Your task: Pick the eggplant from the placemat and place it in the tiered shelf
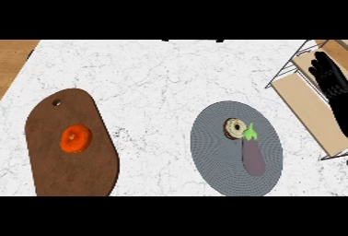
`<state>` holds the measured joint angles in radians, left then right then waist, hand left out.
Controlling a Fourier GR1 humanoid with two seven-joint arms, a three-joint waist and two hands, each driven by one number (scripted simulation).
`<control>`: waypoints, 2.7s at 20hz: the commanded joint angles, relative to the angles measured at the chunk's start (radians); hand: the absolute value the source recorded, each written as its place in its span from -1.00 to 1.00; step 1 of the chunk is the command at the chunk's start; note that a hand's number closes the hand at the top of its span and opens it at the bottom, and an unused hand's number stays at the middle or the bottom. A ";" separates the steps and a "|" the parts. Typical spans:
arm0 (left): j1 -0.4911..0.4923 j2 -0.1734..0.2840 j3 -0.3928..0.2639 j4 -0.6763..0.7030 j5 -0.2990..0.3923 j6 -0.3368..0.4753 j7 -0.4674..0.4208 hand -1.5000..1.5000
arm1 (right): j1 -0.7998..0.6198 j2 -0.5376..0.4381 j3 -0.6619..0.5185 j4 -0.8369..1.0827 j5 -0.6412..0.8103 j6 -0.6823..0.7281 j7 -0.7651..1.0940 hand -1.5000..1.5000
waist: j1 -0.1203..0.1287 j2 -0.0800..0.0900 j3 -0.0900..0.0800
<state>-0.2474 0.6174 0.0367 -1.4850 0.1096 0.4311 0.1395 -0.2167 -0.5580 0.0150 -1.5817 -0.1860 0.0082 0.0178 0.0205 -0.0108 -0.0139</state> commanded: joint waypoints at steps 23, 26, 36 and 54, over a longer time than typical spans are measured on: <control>0.251 -0.143 -0.075 0.114 0.160 -0.284 -0.089 0.00 | -0.022 0.281 0.526 -0.080 1.207 -0.248 1.007 -1.00 | -0.041 -0.001 0.008; 0.254 -0.139 -0.090 0.064 0.157 -0.287 -0.058 0.00 | -0.079 0.305 0.556 -0.099 1.211 -0.020 1.147 -1.00 | -0.026 -0.001 0.009; 0.239 -0.138 -0.079 0.089 0.171 -0.321 -0.059 0.00 | -0.167 0.349 0.541 -0.028 0.996 0.510 1.262 -1.00 | -0.019 0.008 0.010; 0.259 -0.172 -0.058 0.120 0.150 -0.351 -0.116 0.00 | -0.118 0.283 0.416 0.029 1.036 0.663 1.166 -1.00 | -0.027 0.009 0.013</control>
<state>0.0126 0.4583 -0.0236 -1.3834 0.2669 0.0894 0.0456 -0.3490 -0.2537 0.4622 -1.5572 0.8403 0.5722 1.0522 -0.0027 -0.0027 -0.0013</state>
